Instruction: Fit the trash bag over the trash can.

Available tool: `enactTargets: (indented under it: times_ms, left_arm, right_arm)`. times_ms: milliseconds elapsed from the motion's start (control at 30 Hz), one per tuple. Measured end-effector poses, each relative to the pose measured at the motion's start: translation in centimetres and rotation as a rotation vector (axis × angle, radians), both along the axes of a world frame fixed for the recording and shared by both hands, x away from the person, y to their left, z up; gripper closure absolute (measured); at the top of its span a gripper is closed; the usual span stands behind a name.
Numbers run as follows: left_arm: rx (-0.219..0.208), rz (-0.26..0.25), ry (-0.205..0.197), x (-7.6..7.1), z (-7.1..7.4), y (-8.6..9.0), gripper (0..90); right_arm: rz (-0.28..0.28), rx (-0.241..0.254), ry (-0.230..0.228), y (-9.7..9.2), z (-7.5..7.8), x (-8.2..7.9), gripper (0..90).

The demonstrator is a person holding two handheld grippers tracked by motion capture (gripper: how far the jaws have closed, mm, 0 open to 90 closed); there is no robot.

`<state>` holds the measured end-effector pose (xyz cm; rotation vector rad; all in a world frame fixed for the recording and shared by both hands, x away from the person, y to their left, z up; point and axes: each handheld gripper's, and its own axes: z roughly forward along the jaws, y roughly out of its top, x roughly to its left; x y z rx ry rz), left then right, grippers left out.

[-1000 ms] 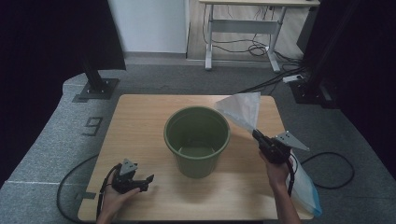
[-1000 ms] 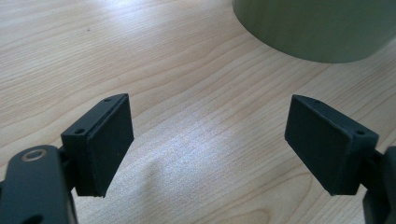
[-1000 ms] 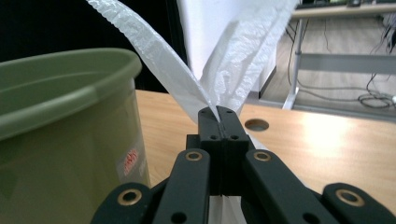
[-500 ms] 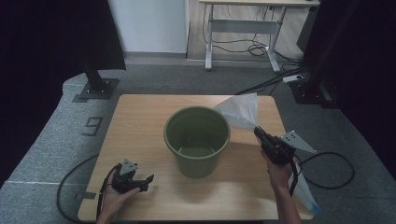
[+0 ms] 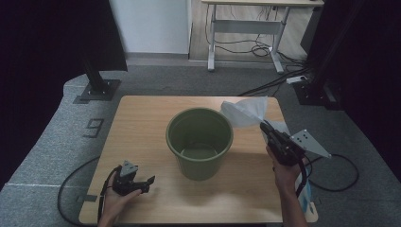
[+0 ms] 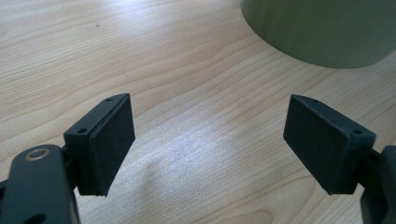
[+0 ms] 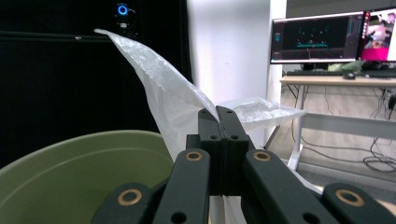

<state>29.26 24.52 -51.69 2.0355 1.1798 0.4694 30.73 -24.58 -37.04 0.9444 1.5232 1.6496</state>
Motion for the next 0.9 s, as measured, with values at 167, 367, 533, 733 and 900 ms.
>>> enactTargets:
  times_ms: [167,367,533,733,900]
  left_arm:
    - [-0.014,0.009,0.005,0.1,0.1,0.1,16.6]
    - [-0.027,0.019,0.004,0.0,0.2,0.4,16.6]
    - [-0.041,0.026,0.008,0.0,0.2,0.5,16.7]
    - [-0.038,0.021,0.015,0.1,0.0,0.3,16.6]
    - [-0.038,0.021,0.017,0.1,0.0,0.3,16.6]
  right_arm:
    - [-0.001,0.017,-0.030,0.1,1.5,-0.2,89.1]
    - [-0.021,0.041,-0.080,-0.7,3.5,-0.9,89.1]
    - [-0.015,0.057,-0.119,-1.2,5.1,-1.7,89.1]
    - [0.000,0.045,-0.131,-1.0,5.8,-2.1,89.1]
    - [0.050,0.032,-0.104,0.1,4.9,-2.0,89.0]
